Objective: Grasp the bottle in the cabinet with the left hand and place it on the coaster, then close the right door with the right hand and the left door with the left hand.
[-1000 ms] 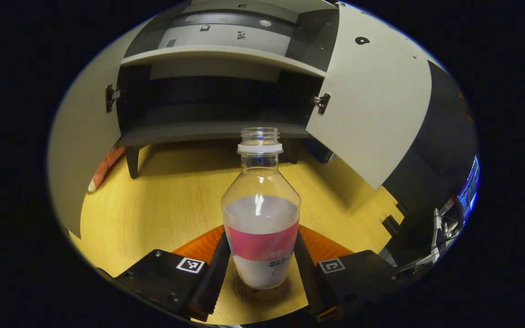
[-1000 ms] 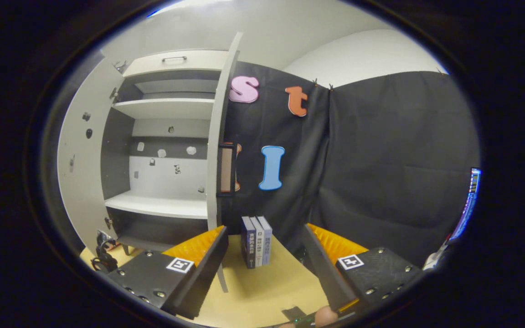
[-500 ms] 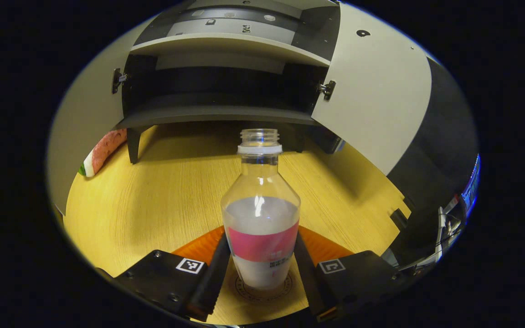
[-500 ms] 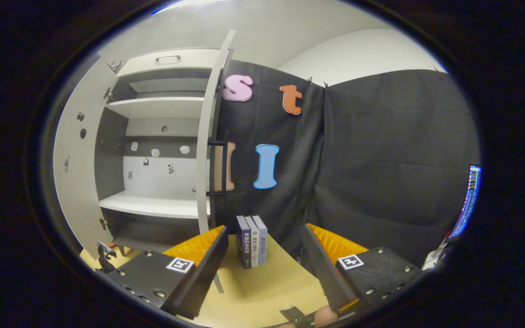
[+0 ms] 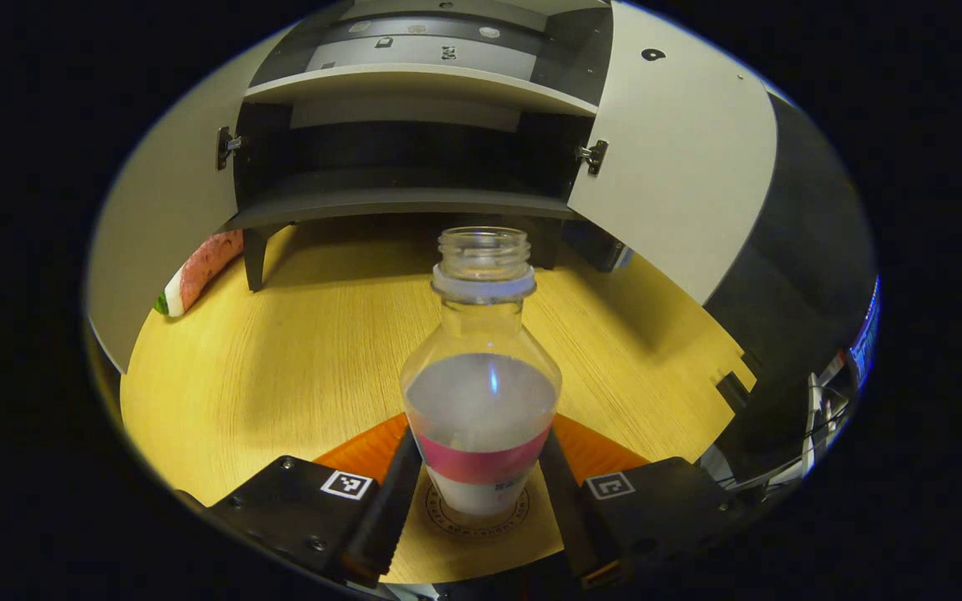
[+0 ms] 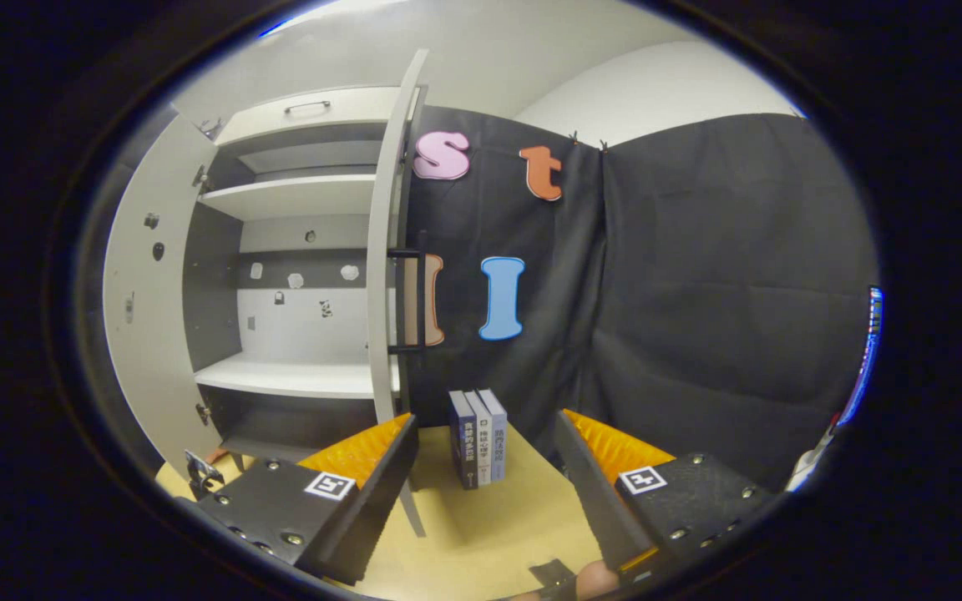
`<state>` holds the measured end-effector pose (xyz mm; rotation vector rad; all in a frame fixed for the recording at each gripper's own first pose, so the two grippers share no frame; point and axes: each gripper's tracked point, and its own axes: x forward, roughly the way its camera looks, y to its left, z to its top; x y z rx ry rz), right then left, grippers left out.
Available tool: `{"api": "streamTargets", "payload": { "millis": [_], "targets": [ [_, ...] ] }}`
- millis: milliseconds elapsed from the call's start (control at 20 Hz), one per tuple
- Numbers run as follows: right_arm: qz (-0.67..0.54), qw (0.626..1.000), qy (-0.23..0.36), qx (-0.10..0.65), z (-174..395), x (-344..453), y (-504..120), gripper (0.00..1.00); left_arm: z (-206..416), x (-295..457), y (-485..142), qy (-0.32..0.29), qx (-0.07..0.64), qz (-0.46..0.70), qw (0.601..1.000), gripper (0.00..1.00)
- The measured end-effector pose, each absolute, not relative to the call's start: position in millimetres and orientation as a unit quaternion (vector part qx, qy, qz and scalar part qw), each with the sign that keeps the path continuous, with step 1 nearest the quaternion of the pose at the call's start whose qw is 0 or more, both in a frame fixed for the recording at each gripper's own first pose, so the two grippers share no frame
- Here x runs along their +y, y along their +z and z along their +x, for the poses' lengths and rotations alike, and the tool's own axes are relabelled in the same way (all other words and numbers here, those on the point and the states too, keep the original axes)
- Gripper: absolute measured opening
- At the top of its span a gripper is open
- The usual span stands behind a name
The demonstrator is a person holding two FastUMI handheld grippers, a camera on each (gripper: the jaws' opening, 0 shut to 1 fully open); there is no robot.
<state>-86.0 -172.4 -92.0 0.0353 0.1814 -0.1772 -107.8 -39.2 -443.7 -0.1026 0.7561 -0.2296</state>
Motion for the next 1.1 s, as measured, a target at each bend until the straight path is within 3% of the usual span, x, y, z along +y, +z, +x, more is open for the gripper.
{"api": "streamTargets", "payload": {
  "millis": [1100],
  "targets": [
    [0.049,0.988,-0.098,0.105,-95.0,-190.8,-112.0,0.99,-138.3,-47.3,-451.3,-0.12,0.406,0.011,0.906,0.81]
  ]
}}
